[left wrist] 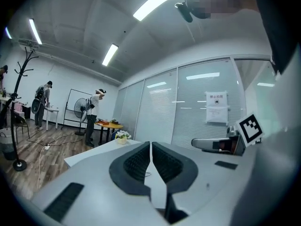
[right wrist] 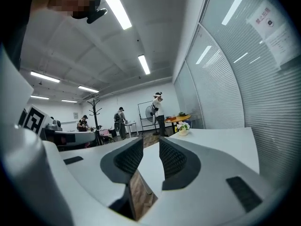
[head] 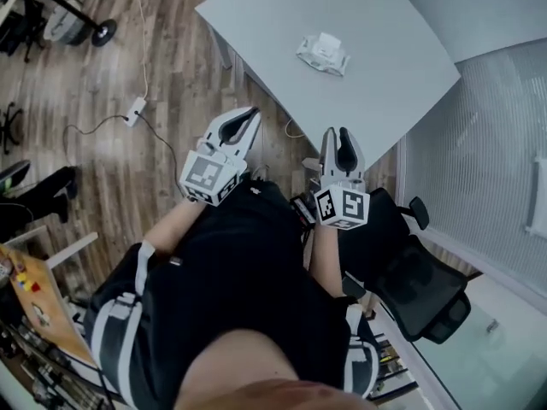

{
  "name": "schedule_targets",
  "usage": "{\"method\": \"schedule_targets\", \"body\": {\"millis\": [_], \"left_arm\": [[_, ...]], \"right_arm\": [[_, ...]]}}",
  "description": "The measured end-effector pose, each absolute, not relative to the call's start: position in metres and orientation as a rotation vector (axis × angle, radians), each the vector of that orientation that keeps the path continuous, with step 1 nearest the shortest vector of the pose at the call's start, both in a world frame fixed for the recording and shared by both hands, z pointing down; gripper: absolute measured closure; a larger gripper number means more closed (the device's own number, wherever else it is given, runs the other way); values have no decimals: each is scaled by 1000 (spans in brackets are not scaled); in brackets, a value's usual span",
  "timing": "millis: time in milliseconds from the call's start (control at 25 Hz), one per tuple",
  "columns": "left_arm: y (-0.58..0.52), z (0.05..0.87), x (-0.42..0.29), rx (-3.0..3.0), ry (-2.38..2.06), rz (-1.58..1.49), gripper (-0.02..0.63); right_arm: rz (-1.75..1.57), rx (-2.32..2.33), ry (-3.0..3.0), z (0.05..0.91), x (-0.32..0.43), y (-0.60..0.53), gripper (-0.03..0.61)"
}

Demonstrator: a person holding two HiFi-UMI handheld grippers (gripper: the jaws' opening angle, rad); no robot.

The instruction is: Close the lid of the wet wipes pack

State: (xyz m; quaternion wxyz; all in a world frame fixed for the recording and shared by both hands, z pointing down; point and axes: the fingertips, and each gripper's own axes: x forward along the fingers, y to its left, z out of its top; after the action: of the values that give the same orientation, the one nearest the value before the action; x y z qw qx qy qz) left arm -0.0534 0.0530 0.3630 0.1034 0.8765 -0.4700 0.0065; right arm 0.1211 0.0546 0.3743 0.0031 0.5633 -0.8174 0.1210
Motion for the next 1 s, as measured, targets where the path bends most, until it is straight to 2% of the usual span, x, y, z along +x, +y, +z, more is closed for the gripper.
{"method": "schedule_targets", "body": {"millis": [560,680,920,960,1000], "left_arm": [[-245,464,5,2554,-1196,325,580],[-289,514,26,2494,-1041,426,580],[-369,666,70,2344,-892,666,578],[-377,683,74,2320,-871,689,569],[-381,698,78,2298,-845,713,527]], "right_arm": [[471,1518,-2471,441,153,-249,446],[494,1404,-2425,474,155,-297,446],[575,1219,-2356,597,173,-393,448],[598,1172,-2343,612,173,-404,446],[616,1121,-2329,624,172,-411,443]]}}
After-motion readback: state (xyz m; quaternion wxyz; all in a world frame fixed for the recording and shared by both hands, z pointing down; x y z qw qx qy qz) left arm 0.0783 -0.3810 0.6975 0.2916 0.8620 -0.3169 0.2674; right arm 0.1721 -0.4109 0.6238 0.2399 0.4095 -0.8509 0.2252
